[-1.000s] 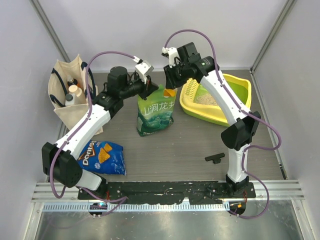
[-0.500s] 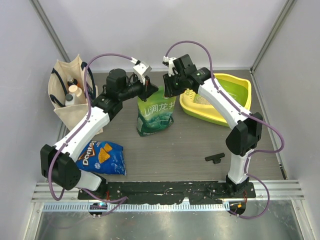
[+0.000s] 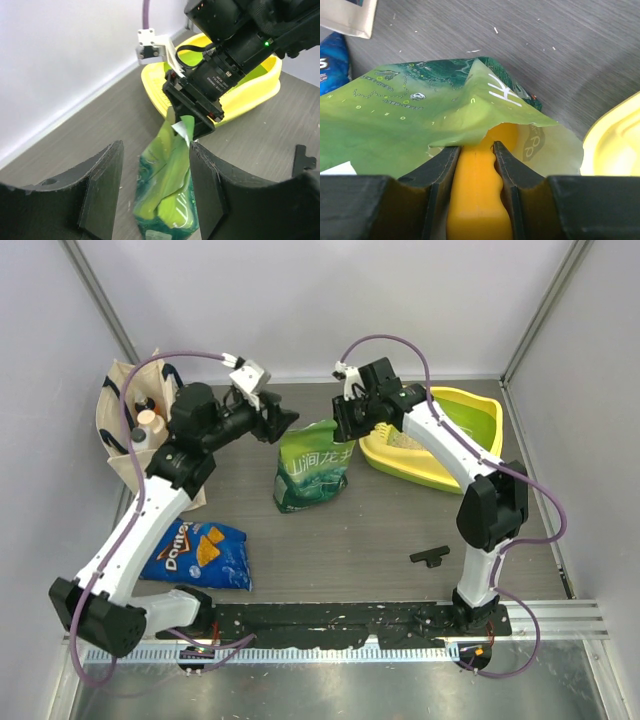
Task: Fill the litter box with clean litter
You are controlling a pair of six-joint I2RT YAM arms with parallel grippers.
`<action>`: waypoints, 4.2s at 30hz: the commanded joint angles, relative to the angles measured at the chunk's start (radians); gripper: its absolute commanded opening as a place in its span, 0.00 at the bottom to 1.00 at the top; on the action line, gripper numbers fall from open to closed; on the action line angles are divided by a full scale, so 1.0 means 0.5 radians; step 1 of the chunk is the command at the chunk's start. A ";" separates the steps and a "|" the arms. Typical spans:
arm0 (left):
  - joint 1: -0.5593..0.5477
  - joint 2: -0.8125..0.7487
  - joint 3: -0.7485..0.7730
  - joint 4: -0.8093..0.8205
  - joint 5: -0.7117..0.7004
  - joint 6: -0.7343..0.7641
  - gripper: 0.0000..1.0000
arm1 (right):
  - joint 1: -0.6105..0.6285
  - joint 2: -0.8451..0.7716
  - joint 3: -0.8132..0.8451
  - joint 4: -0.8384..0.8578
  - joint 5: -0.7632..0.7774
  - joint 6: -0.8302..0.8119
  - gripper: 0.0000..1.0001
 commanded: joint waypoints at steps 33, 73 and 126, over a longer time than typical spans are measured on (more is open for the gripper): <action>0.073 -0.017 0.136 -0.267 -0.036 0.275 0.59 | -0.618 0.209 -0.074 0.739 -1.369 1.390 0.01; 0.067 0.324 0.532 -0.381 0.010 0.429 0.59 | -1.039 0.197 -0.461 1.886 -1.777 2.184 0.01; 0.067 0.330 0.293 -0.068 0.185 0.321 0.59 | -1.604 -0.073 -0.038 0.503 -0.182 0.246 0.01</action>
